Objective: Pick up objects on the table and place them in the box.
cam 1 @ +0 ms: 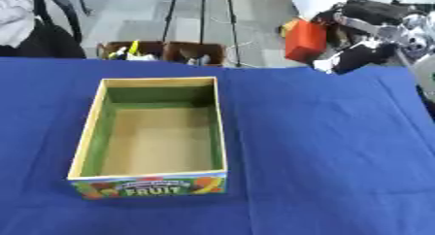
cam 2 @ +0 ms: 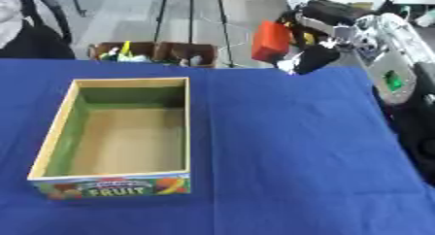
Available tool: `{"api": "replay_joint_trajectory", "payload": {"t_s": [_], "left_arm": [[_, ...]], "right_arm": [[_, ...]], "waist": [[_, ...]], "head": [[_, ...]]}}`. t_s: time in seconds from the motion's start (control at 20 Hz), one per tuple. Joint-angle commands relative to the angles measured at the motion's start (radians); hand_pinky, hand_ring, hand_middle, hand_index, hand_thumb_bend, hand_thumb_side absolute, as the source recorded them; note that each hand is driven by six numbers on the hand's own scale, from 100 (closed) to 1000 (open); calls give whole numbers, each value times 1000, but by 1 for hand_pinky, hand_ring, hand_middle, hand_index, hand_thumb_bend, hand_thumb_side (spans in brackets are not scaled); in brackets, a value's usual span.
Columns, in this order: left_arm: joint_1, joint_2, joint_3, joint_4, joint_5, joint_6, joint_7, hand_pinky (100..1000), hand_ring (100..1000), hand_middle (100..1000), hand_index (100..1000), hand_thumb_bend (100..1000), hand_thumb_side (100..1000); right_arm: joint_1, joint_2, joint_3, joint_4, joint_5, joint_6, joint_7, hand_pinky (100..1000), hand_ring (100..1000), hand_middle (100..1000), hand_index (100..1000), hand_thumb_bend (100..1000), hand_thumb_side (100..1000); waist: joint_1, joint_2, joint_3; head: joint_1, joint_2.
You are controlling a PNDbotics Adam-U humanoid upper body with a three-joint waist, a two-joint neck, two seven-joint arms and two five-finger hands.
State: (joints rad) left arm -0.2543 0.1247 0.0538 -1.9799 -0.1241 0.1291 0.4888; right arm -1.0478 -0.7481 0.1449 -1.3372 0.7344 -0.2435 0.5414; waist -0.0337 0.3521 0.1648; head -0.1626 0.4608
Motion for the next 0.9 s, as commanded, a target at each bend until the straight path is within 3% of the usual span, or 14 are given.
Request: {"api": "replay_joint_trajectory", "payload": {"t_s": [0.05, 0.4, 0.9], "left_arm": [[-6, 24, 4, -20, -2, 1, 2, 264, 587, 509, 456, 100, 828], [-8, 24, 2, -20, 2, 0, 1, 266, 584, 508, 456, 100, 828], [-15, 20, -1, -20, 4, 0, -2, 267, 582, 507, 456, 100, 826]], "right_arm": [[-36, -1, 12, -76, -48, -1, 32, 318, 560, 318, 297, 100, 483], [-92, 92, 51, -113, -77, 9, 91, 312, 556, 315, 275, 100, 479], [-149, 230, 82, -47, -25, 4, 134, 308, 555, 314, 266, 100, 467]], "waist": [[-2, -32, 4], [-8, -43, 23], [-19, -44, 55]], "head": [[-8, 11], [-25, 25], [-49, 28]]}}
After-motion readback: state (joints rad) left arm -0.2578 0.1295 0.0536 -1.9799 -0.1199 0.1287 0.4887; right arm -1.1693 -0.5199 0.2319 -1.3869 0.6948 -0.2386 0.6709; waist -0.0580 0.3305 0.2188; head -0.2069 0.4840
